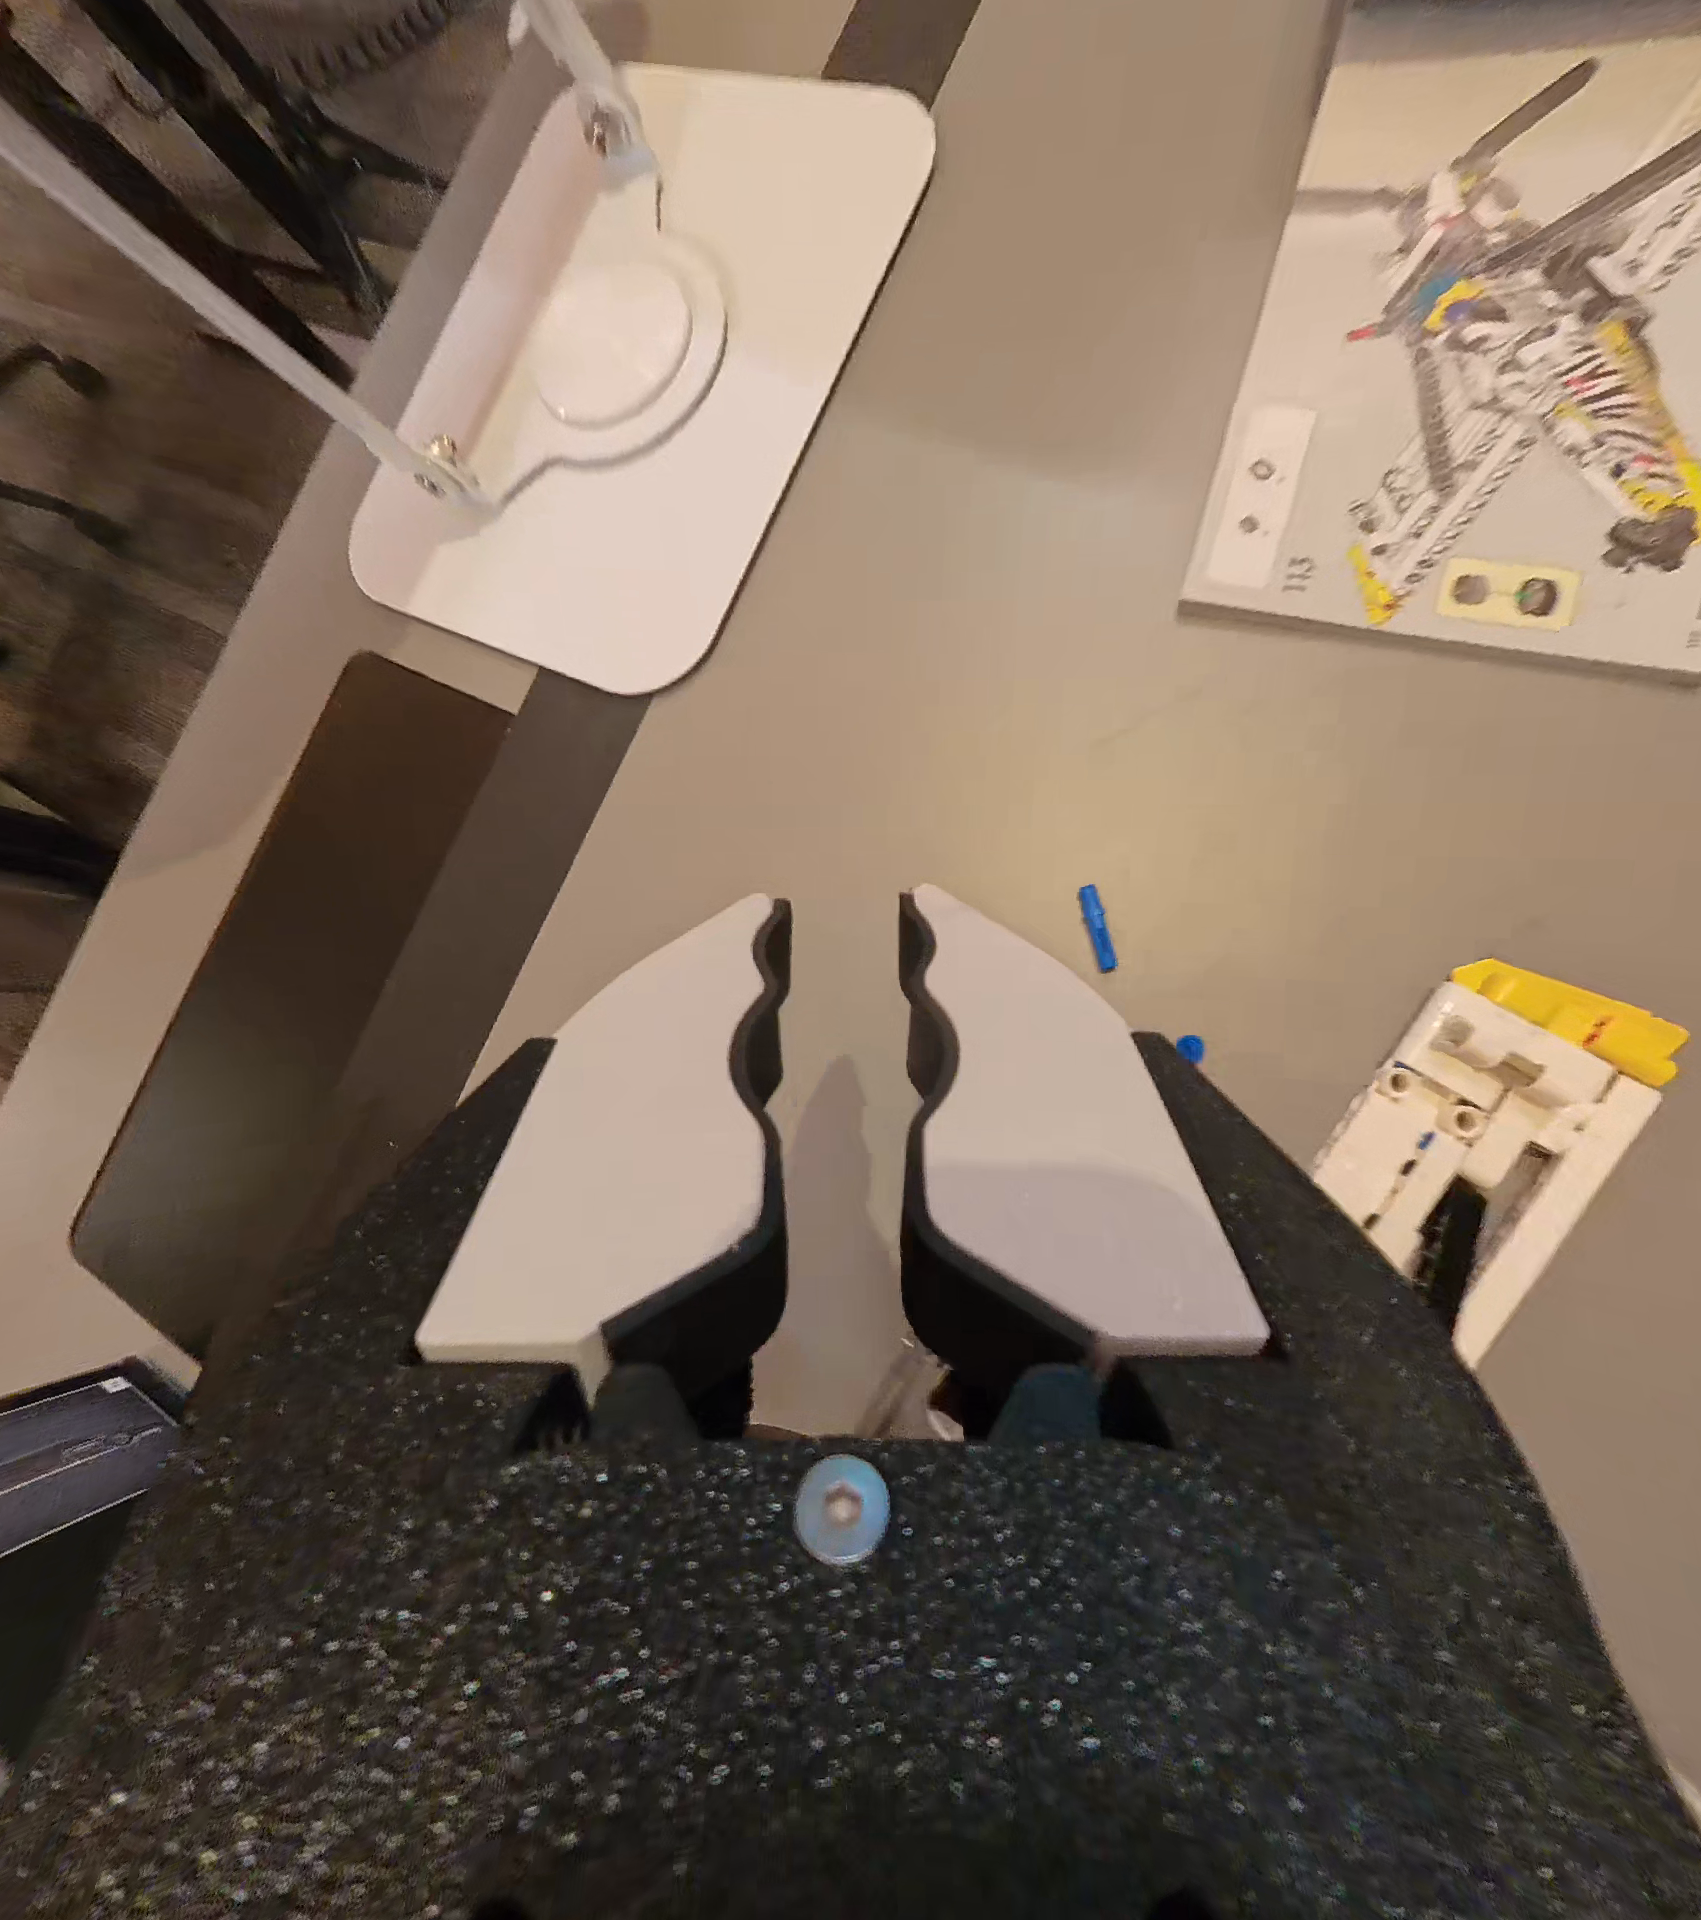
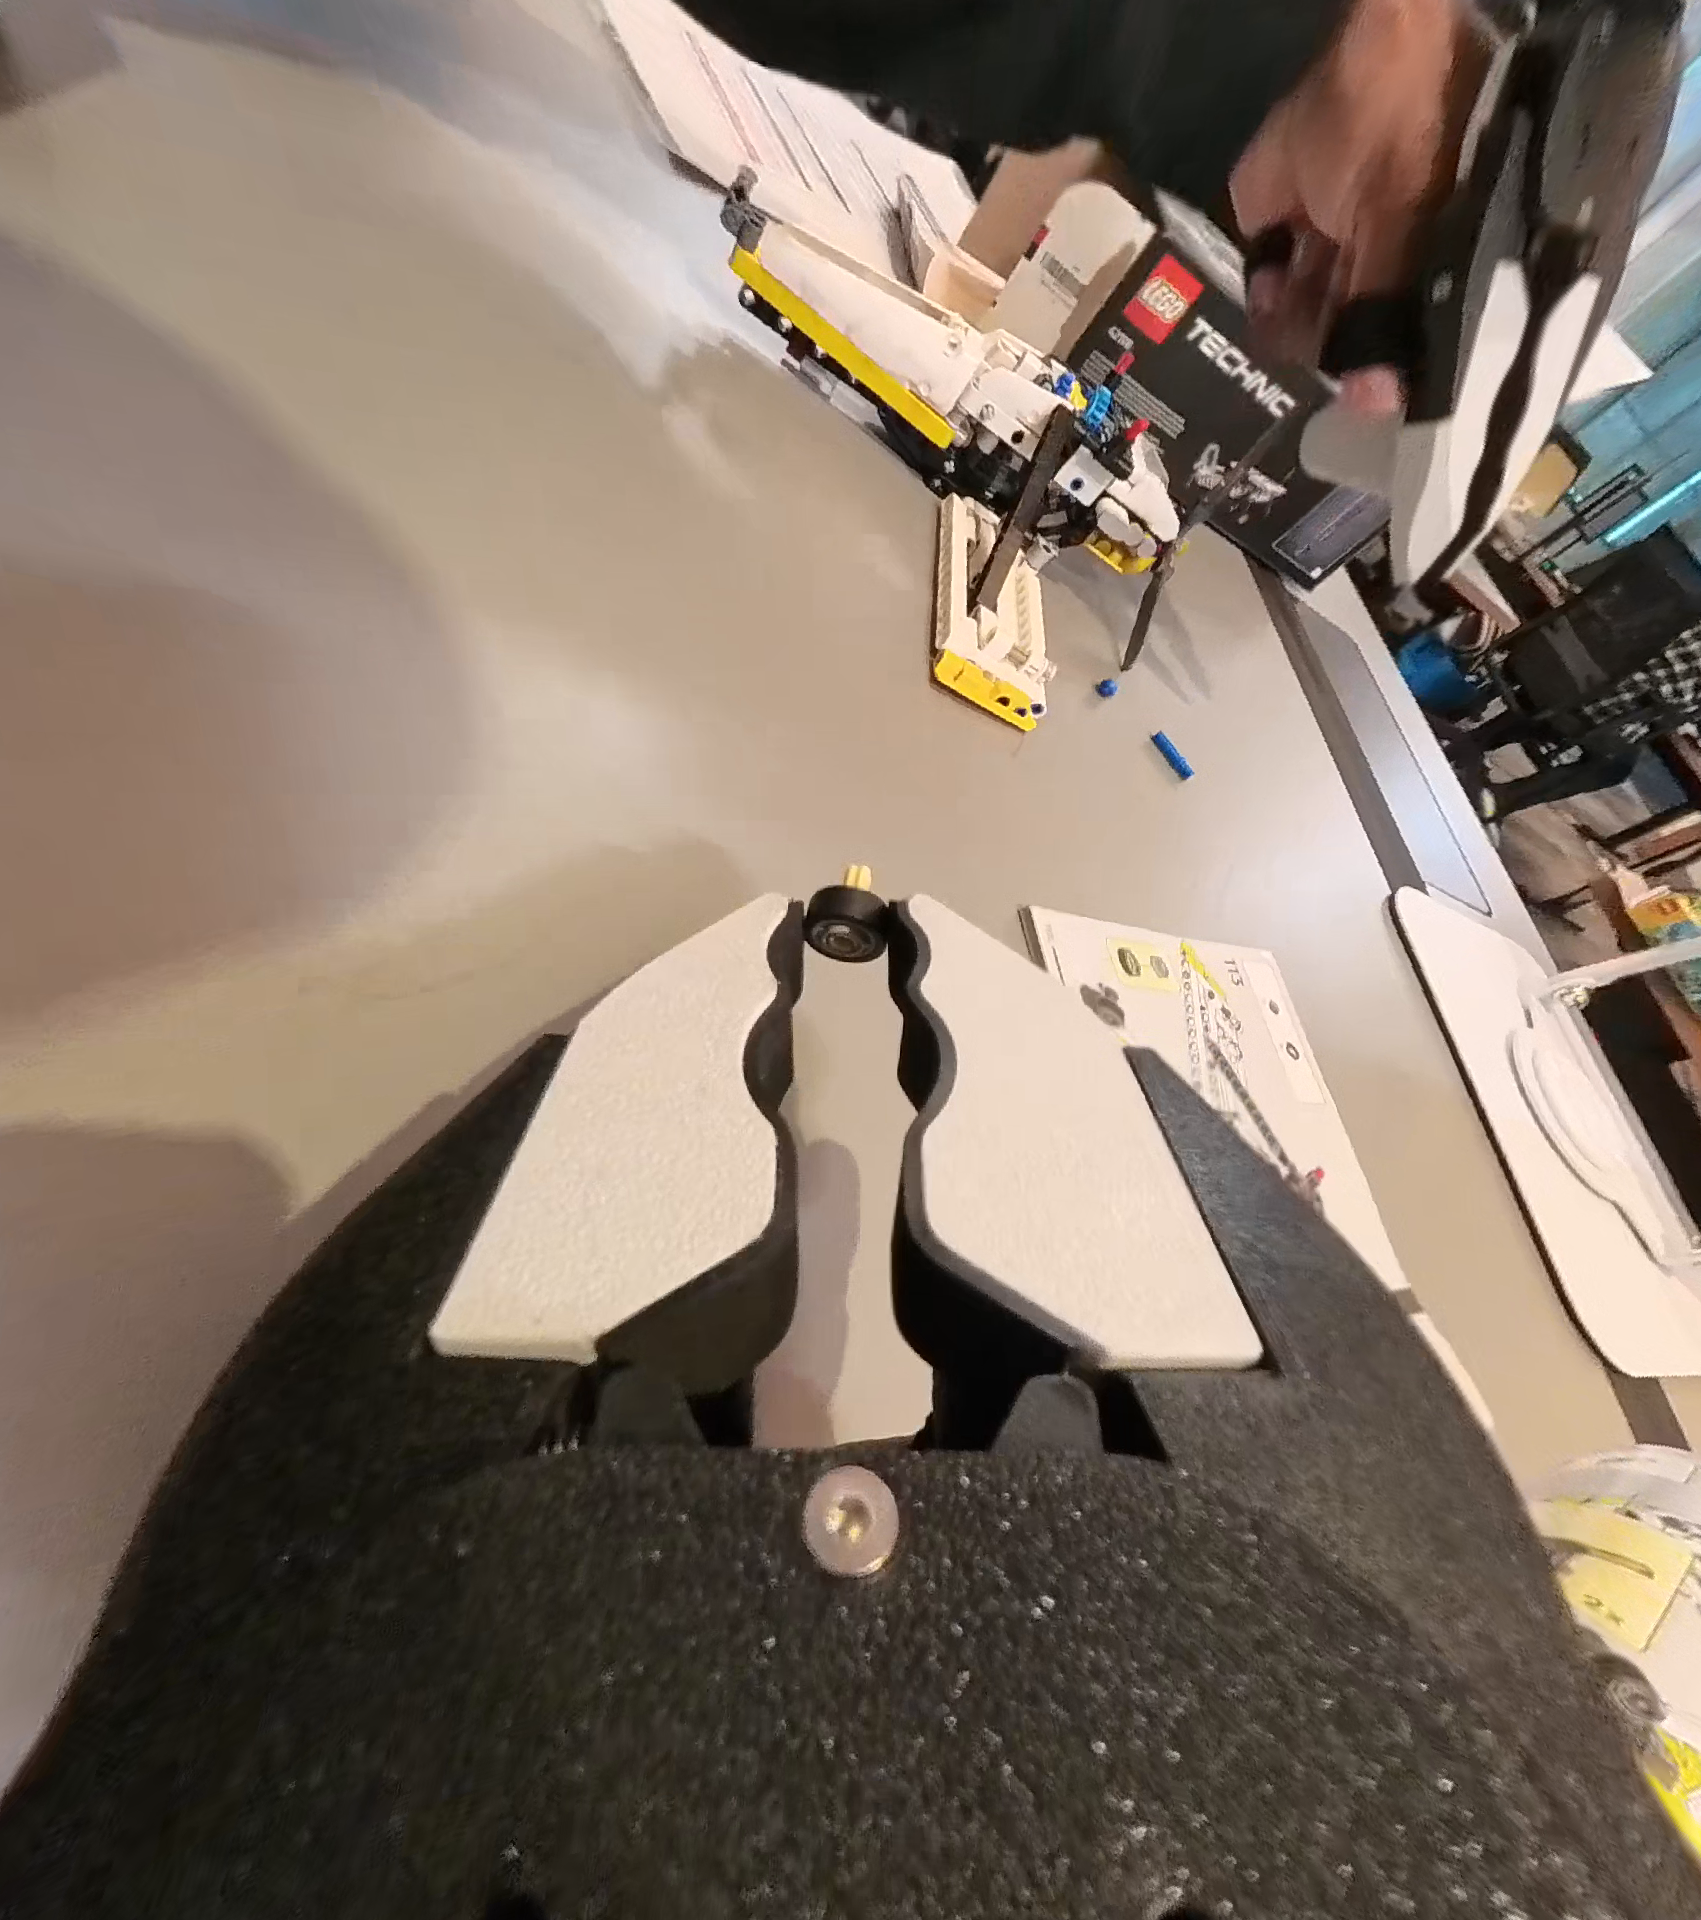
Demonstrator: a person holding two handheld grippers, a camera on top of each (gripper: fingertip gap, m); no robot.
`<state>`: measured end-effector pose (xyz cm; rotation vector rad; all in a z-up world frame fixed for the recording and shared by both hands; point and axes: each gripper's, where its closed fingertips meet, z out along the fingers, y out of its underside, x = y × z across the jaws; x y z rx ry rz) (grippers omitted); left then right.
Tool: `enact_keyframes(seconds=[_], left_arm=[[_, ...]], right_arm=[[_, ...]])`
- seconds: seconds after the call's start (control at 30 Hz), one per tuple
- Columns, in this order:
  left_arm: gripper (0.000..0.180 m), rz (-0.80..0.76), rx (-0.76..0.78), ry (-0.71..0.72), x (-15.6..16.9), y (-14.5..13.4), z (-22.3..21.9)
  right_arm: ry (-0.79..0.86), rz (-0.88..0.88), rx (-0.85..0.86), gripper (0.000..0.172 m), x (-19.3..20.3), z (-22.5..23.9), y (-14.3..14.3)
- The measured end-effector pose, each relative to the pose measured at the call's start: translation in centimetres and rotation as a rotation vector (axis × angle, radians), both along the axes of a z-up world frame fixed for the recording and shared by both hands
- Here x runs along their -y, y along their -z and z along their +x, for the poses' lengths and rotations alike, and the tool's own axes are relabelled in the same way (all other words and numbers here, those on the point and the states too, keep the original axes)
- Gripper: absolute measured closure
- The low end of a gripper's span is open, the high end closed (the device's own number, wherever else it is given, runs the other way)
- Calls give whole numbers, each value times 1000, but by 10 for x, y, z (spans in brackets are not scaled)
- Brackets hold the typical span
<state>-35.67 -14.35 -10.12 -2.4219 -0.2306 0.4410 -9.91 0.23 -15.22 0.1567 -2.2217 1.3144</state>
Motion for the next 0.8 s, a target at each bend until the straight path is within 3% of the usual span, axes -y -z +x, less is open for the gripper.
enact_keyframes(seconds=[0.2, 0.33, 0.6, 0.8], left_arm=[[156, 26, -45, -24, 5, -19, 38], [152, -1, -35, -127, 28, -18, 60], [128, -74, 6, -415, 93, 10, 107], [117, -69, 77, -547, 113, 36, 139]], right_arm=[[41, 31, 158, 157, -13, -10, 7], [63, 117, 271, 156, -19, -9, 21], [110, 201, 348, 156, -24, -11, 35], [140, 186, 403, 149, -26, -15, 35]])
